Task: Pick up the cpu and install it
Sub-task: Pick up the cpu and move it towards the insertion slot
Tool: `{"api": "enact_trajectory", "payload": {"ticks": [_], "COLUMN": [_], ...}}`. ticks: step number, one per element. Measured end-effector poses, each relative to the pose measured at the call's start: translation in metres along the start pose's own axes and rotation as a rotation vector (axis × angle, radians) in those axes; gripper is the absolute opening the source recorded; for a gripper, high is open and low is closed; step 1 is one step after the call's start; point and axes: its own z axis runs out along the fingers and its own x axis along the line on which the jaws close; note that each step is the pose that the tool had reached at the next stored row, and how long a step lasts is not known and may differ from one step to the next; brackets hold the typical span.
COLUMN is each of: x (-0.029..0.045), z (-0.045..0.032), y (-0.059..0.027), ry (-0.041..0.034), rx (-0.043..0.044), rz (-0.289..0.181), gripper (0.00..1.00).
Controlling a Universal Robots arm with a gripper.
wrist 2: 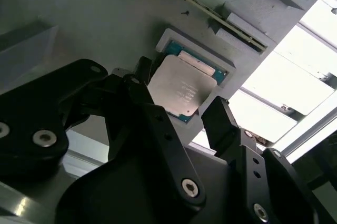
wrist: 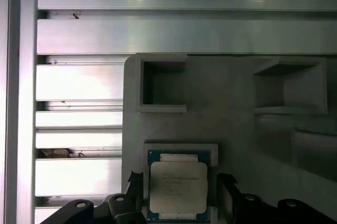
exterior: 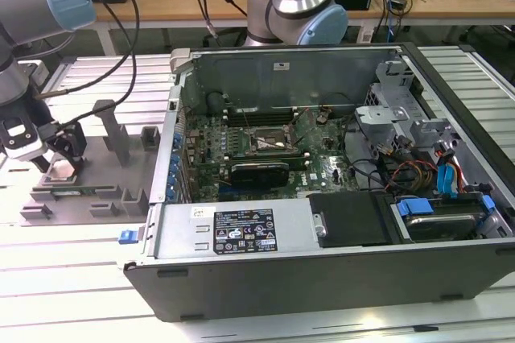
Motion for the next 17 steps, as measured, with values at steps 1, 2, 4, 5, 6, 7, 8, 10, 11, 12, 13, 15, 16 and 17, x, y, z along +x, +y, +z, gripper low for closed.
{"api": "enact_trajectory", "payload": {"ticks": [1,2,4,5,6,7,8,10,11,12,13,15,16,17], "x": [0.0001,0.0002,0.0004,0.0003,0.0003,0.0003,0.0003,0.0009,0.0011,0.0015,0.0018,0.0023,0.0023,0.0024], "z": [0.0011,0.0039,0.0048,0.0048,0.0049,0.0049,0.005,0.0052,0.0052,0.0054,0.0057,0.0062,0.0062,0.0062], "y": [0.0,-0.0001,-0.0002,-0.0002,-0.0001,-0.0001,-0.0001,0.0009,0.0011,0.0013,0.0015,0.0017,0.0017,0.0018], "ry": [0.0,0.0,0.0002,0.0002,0.0001,0.0001,0.0,-0.0003,-0.0001,-0.0001,-0.0002,0.0,0.0001,0.0001], "rx": [0.0,-0.0001,0.0001,0.0001,0.0,0.0,0.0,-0.0003,-0.0001,-0.0002,-0.0002,-0.0001,0.0,0.0], "rz": [0.0,0.0,0.0,0.0,0.0,0.0,0.0,0.0,0.0,0.0,0.0,0.0,0.0,0.0], "gripper": [0.66,0.66,0.66,0.66,0.66,0.66,0.66,0.66,0.66,0.66,0.66,0.66,0.66,0.66]}}
